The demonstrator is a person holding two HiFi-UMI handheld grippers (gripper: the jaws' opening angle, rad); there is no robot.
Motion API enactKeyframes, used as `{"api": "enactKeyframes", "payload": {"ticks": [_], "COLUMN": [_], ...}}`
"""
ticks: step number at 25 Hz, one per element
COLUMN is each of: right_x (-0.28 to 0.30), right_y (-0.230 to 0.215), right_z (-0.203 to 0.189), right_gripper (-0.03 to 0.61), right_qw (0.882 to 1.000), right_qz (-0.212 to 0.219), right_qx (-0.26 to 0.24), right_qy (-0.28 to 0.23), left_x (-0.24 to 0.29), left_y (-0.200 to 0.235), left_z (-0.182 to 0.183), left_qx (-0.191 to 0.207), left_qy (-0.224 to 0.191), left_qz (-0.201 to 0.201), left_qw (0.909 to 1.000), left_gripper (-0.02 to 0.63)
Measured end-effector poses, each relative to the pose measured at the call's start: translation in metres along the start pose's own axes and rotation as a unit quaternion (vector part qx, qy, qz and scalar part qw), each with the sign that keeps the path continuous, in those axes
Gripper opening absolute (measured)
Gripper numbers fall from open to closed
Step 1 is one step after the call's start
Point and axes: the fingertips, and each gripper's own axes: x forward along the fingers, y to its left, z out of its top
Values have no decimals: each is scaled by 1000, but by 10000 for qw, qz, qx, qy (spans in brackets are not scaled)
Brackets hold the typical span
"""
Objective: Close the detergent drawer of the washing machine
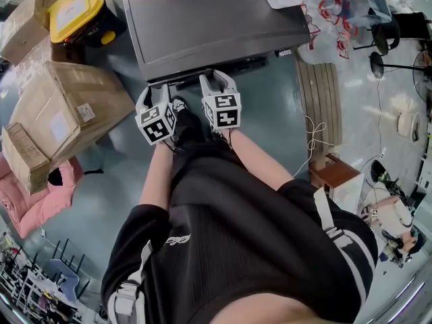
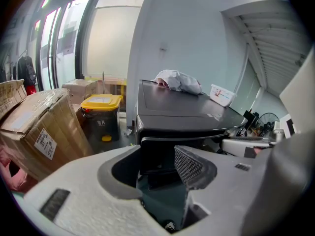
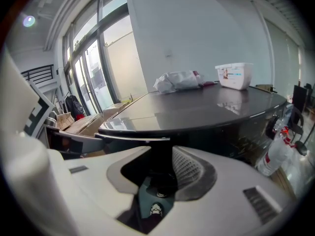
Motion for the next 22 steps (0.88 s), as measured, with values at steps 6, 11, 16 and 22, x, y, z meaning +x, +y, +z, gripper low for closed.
{"api": "enactKeyframes", "payload": {"ticks": [6,11,16,22], "right_x": [1,1,2,2], "right_y": [0,0,0,0], "right_z": [-1,-1,0,-1], "right_gripper": [120,120,118,120], "right_qw": [10000,10000,9999,9999], "right_qz": [46,45,32,40], "right_qx": [-31,-66,-101,-120], "right_qy": [7,15,24,48], "left_x": [0,0,1,1], "left_y": [0,0,0,0], "left_z": [0,0,0,1], "left_qx": [37,18,21,24], "left_qy": [75,59,78,106], "left_qz": [40,48,46,55], "left_qw": [10000,10000,10000,9999], "left_gripper": [212,212,212,212]}}
